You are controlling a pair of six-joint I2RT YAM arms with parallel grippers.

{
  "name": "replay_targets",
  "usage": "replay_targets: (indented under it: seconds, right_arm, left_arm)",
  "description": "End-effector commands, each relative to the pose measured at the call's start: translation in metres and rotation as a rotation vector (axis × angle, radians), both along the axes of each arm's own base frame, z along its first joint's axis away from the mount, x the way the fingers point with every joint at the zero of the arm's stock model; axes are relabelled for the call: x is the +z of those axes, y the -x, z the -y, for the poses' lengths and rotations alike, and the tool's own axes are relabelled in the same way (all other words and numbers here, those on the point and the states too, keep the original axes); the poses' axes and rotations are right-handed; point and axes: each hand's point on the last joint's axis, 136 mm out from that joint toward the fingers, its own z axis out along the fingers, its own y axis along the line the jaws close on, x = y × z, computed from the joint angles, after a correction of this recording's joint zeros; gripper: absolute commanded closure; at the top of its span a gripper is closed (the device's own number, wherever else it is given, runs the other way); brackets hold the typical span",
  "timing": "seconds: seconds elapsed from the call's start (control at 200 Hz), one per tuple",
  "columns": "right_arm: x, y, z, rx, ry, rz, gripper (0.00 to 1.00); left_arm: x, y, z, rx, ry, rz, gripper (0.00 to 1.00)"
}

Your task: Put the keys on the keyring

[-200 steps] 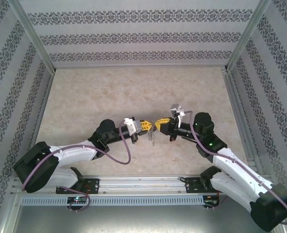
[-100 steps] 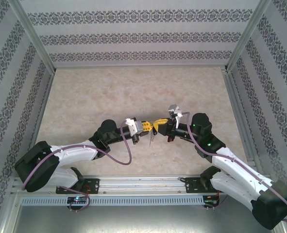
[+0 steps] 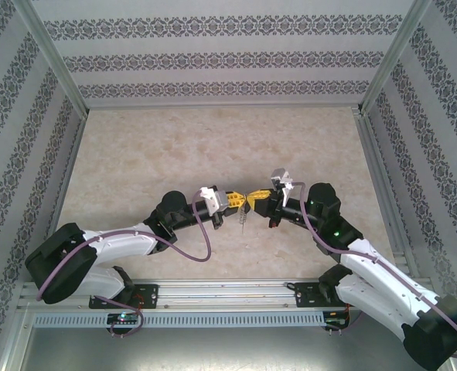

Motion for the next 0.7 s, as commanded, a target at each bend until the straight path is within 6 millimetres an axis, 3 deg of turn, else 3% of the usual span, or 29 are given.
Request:
replay_targets:
  seconds: [0.0, 0.42, 0.695]
  right_arm:
    - [-0.011, 0.001, 0.000, -0.004, 0.024, -0.004, 1.00]
    - [-0.002, -0.006, -0.013, 0.005, 0.019, 0.019, 1.00]
    - [-0.020, -0.017, -0.001, -0.094, 0.073, 0.016, 1.00]
  left_arm:
    - [0.036, 0.006, 0.005, -0.027, 0.101, 0.065, 1.00]
    - [0.036, 0.011, 0.007, -0.056, 0.111, 0.065, 1.00]
    - [0.044, 0.014, 0.002, -0.050, 0.140, 0.083, 1.00]
